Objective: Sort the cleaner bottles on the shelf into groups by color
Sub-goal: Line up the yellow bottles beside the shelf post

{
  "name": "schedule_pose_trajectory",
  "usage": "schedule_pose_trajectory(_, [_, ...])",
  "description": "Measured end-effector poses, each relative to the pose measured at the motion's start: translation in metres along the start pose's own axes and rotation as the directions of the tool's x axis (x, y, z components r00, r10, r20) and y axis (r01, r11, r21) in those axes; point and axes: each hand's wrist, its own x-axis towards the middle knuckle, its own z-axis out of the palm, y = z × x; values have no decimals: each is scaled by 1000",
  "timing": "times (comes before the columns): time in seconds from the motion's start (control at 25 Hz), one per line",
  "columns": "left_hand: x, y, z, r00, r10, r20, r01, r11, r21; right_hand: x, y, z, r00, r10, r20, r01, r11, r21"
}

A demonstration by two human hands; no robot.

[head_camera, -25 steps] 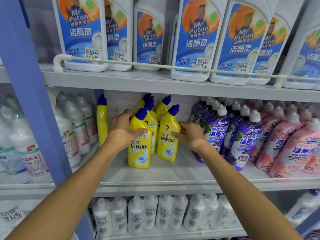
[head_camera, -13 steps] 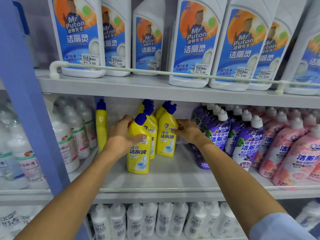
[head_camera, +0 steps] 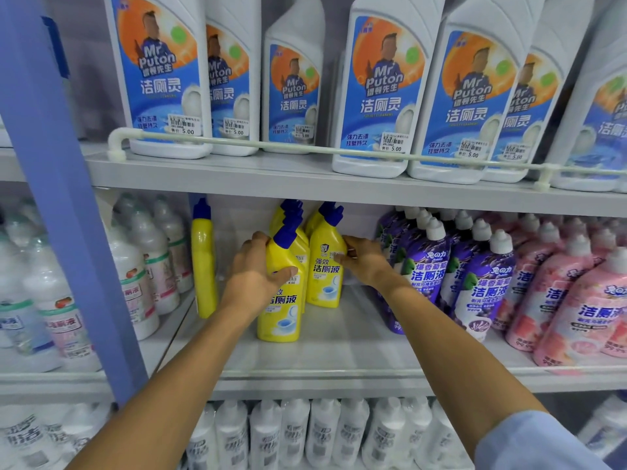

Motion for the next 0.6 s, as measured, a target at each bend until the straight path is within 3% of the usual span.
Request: schedule_pose_trajectory(0.6, [-2,-2,0,1000,25,1,-25,999,22,2,-8,2,998,-7,-66,0,995,-95])
